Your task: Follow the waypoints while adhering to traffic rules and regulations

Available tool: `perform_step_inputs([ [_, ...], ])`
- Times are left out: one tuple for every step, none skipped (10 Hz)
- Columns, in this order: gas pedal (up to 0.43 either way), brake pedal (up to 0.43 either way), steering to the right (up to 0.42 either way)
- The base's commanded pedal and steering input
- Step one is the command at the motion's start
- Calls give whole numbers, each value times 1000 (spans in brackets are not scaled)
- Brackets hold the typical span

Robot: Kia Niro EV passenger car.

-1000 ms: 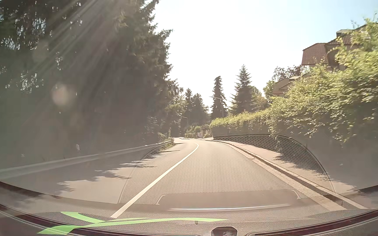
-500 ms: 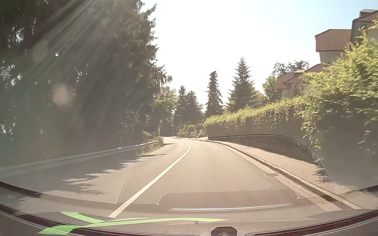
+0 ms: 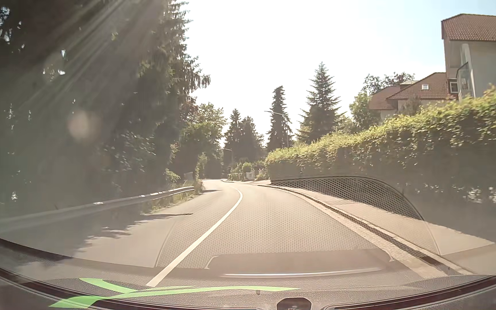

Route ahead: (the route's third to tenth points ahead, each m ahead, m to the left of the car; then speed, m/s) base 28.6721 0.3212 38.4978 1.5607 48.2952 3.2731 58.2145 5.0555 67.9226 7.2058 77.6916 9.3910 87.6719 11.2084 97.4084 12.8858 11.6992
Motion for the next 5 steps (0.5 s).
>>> perform_step_inputs([
  [87, 0, -2],
  [87, 0, -3],
  [87, 0, -3],
  [87, 0, -3],
  [79, 0, -3],
])
